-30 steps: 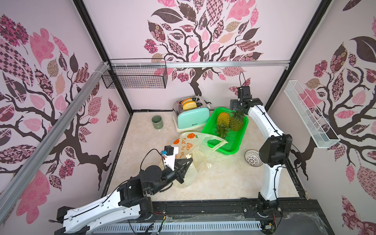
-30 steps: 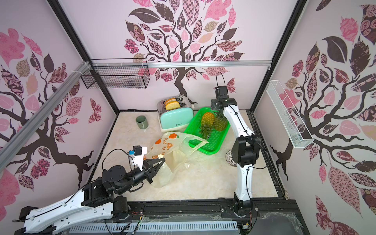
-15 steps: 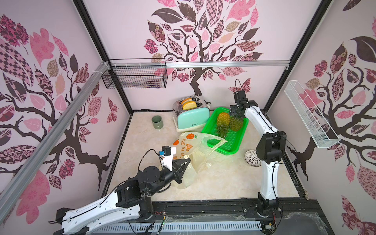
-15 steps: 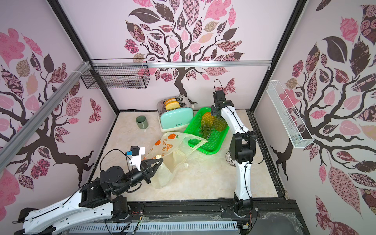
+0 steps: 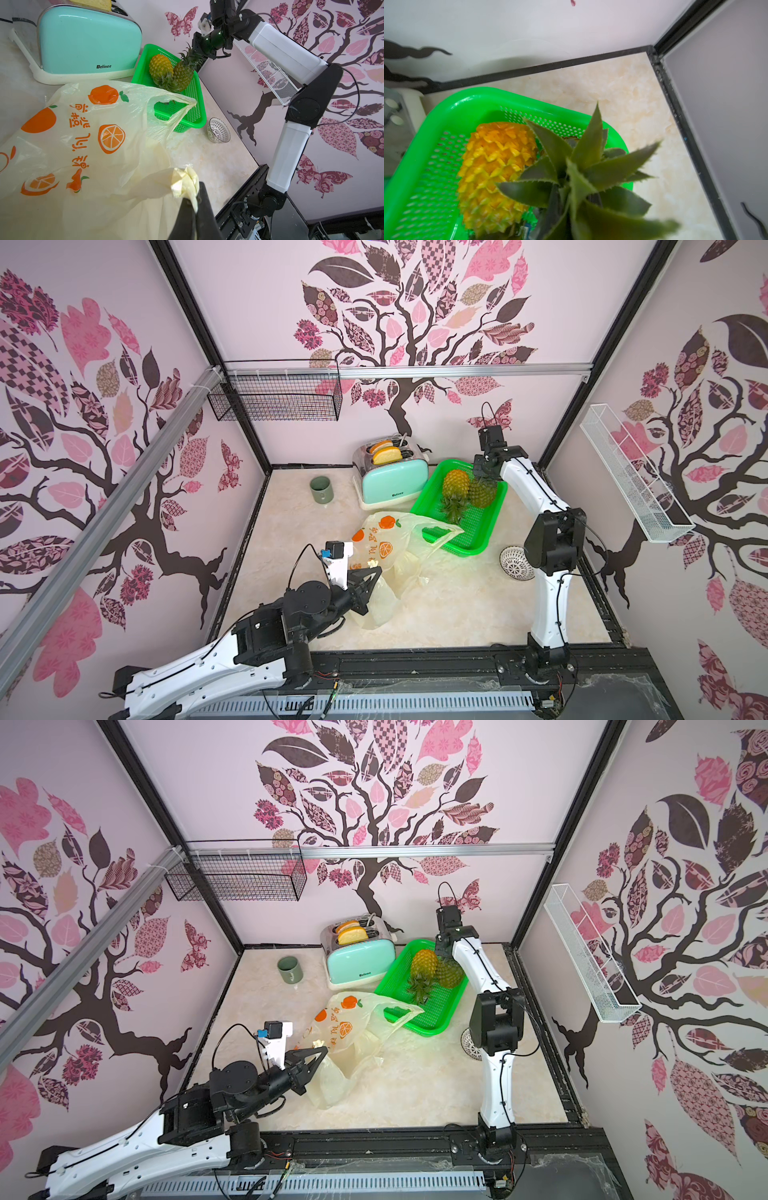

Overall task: Place the pineapple into a plastic bag & tie a knot
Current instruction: Pick up the pineapple from the basket, then place the pineapple in the plastic bag.

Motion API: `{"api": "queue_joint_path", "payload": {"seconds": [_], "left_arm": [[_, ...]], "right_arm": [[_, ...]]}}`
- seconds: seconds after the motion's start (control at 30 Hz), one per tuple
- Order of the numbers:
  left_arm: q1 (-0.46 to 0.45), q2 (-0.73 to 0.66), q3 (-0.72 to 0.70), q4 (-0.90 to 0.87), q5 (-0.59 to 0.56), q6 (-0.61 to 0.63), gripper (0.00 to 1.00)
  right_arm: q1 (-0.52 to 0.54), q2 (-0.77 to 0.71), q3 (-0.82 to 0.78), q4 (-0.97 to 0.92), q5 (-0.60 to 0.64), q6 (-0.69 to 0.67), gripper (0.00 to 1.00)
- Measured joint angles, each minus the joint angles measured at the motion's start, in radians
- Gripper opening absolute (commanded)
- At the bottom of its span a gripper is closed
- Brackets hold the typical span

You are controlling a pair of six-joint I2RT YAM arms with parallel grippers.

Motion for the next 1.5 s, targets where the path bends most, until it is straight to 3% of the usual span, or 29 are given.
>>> {"api": "queue_joint_path", "payload": {"seconds": [0.37, 0.67, 0.87, 1.2, 1.5], "left_arm": [[0.0, -0.011, 0.0, -0.085, -0.004, -0.052, 0.0], [0.0, -0.034, 0.0, -0.13, -0.013, -0.031, 0.0], [0.0, -0.067, -0.007, -0.129, -0.012, -0.01, 0.0], [0.002, -0.072, -0.013, -0.107, -0.007, 0.027, 0.0], [0.002, -0.072, -0.012, -0.032, 0.043, 0.094, 0.0]], "right_arm": [[-0.003, -0.132, -0.059, -0.013, -0.044, -0.016, 0.0], [-0.003, -0.439, -0.212, 0.031, -0.13, -0.008, 0.0], [0.004, -0.647, -0.34, 0.038, -0.311, 0.053, 0.0], [0.24, -0.852, -0.467, -0.009, -0.599, 0.101, 0.0], [0.448, -0.9, -0.599, -0.037, -0.769, 0.135, 0.0]]}}
